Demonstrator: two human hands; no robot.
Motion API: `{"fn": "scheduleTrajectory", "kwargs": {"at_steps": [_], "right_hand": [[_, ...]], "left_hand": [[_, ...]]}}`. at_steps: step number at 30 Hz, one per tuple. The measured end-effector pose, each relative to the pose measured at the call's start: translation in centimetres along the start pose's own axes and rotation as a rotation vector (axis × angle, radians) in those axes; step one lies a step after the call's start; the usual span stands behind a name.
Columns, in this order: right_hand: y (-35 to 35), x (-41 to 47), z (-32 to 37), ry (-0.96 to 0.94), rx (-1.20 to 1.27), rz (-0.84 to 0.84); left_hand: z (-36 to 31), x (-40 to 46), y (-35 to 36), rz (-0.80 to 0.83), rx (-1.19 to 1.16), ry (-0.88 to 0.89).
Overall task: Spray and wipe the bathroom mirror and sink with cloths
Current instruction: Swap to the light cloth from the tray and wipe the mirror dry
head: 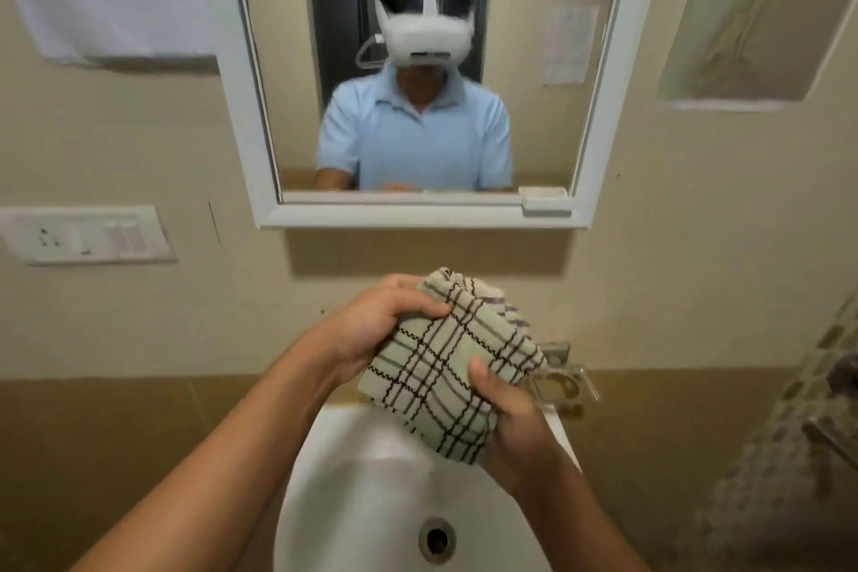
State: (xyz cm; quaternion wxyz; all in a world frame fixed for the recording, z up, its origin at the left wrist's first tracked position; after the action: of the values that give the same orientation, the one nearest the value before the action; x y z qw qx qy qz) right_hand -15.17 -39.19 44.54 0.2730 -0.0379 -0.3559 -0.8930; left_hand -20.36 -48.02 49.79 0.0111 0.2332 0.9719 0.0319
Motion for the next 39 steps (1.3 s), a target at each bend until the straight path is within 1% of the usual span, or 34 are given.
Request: {"fn": "scheduleTrajectory", "kwargs": {"at_steps": [1,3,4,6,8,11,12,13,14,16,17,18,20,22,24,26,30,33,36,39], "right_hand": [[0.6,0.9,0.7,-0.015,0.062,-0.026],[1.6,2.5,2.1,-0.049,0.168,-0.102],[1.9,3.3,3.1,-0.064,0.176,-0.136],[2.1,4.7,5.4,-0.136,0.116,-0.257],[2.5,5.5,9.1,-0.309,-0.026,-0.435],[4.3,5.2,16.6,-0.659,-0.310,-0.713],[4.9,5.0,19.4,-0.752,-0.436,-0.816],[5.9,4.9,22.1,-0.860,-0.558,-0.879],[7.3,5.0,24.9,-0.994,-0.690,-0.902],[11.1,5.6,29.5,-1.238,-0.974,-0.851],[12.7,6.5,31.4,-1.292,-1.123,-0.846],[14.2,7.7,33.0,-1.322,-1.278,-0.860],[16.1,10.5,36.0,-1.308,-1.532,-0.934],[16.9,14.2,38.1,-1.203,-1.760,-1.029],[17.0,17.4,39.1,-1.071,-1.881,-1.115],[17.8,18.9,39.7,-1.064,-1.862,-1.177],[20.7,20.8,41.0,-1.072,-1.781,-1.172],[23.8,22.6,40.6,-1.096,-1.812,-1.088],[28.0,25.3,38.2,-1.170,-1.976,-0.906],[32.2,27.9,34.5,-1.248,-2.192,-0.644]], "left_hand": [[-1.9,0.3,-0.2,-0.046,0.105,0.057],[-5.9,0.5,-0.8,-0.174,0.396,0.216],[-8.0,0.7,-1.1,-0.230,0.524,0.305],[-11.2,0.9,-1.9,-0.320,0.691,0.447],[-14.4,0.6,-2.9,-0.433,0.825,0.593],[-19.5,-1.1,-3.9,-0.567,0.985,0.883],[-20.9,-1.6,-4.6,-0.648,1.052,0.935],[-22.1,-2.1,-5.4,-0.748,1.127,0.965],[-23.4,-2.4,-6.3,-0.847,1.198,0.987],[-25.3,-2.9,-8.1,-0.994,1.314,0.985],[-26.3,-2.7,-9.1,-1.042,1.353,0.965],[-26.9,-2.5,-10.0,-1.081,1.379,0.949],[-28.4,-2.3,-11.9,-1.139,1.406,0.938],[-29.1,-1.9,-12.9,-1.155,1.436,0.940],[-29.2,-1.6,-13.5,-1.133,1.468,0.978],[-29.1,-1.6,-13.8,-1.114,1.488,1.010],[-28.9,-1.7,-14.6,-1.087,1.519,1.047],[-28.9,-1.7,-14.7,-1.078,1.523,1.082],[-28.8,-1.5,-14.8,-1.085,1.530,1.102],[-28.7,-1.3,-15.1,-1.114,1.561,1.094]]}}
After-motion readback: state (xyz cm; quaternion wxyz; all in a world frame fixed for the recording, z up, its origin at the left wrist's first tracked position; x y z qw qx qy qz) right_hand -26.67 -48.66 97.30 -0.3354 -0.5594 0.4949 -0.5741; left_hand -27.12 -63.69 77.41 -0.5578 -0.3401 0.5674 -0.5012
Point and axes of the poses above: each hand's wrist, its own x-axis towards the middle knuckle, its own y-axis out of the palm, z = x × y, the point moved 8 cm from there along x, towards the middle knuckle, and after that the axes turned 2 degrees about z, right-handed, at the moved point
